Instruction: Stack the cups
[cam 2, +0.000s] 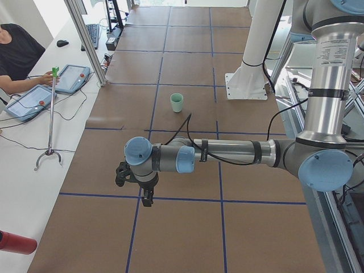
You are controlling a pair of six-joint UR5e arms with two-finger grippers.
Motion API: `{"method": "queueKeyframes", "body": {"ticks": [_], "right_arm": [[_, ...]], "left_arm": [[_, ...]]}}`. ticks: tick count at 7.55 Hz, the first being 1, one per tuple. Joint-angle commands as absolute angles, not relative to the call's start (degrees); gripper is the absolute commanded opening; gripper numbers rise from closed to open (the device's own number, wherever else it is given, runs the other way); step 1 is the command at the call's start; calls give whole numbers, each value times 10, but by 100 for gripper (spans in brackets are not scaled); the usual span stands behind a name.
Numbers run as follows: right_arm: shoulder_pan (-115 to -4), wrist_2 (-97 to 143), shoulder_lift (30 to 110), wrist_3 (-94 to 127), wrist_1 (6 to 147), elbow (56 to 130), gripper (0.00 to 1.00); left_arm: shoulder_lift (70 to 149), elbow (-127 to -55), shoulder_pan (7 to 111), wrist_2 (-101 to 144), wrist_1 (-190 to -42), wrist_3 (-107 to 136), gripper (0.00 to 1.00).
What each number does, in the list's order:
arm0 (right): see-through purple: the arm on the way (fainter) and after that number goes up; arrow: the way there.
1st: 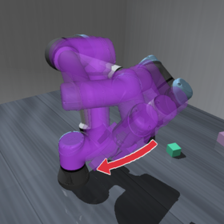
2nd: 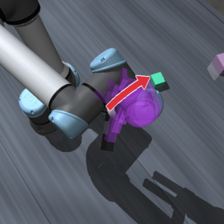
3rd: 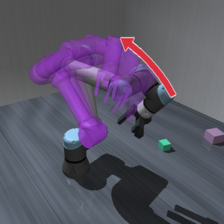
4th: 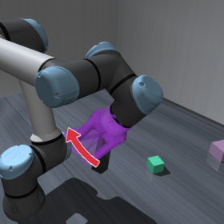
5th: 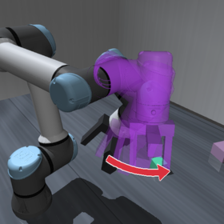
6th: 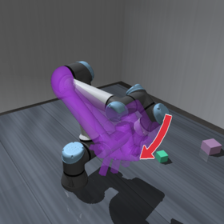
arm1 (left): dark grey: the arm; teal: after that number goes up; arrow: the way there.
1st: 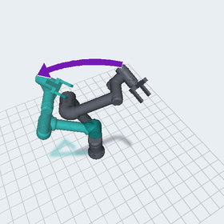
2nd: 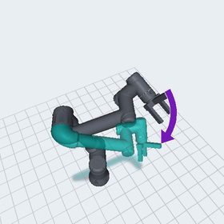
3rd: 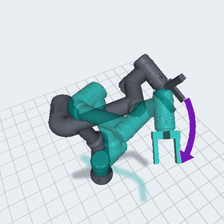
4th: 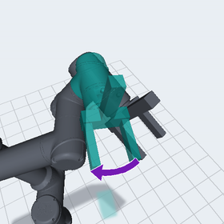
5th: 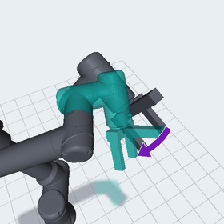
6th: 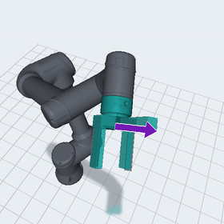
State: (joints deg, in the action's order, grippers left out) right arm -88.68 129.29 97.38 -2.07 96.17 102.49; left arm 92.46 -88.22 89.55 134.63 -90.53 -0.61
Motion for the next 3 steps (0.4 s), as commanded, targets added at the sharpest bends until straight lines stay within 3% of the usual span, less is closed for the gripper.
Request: {"method": "queueKeyframes", "body": {"ticks": [1,3], "right_arm": [[-887,1293,974,-21,962,1025,100],[-887,1293,974,-21,962,1025,100]], "left_arm": [[925,-885,896,1346,-905,-6,100],[926,-888,896,1346,-905,-6,100]]}}
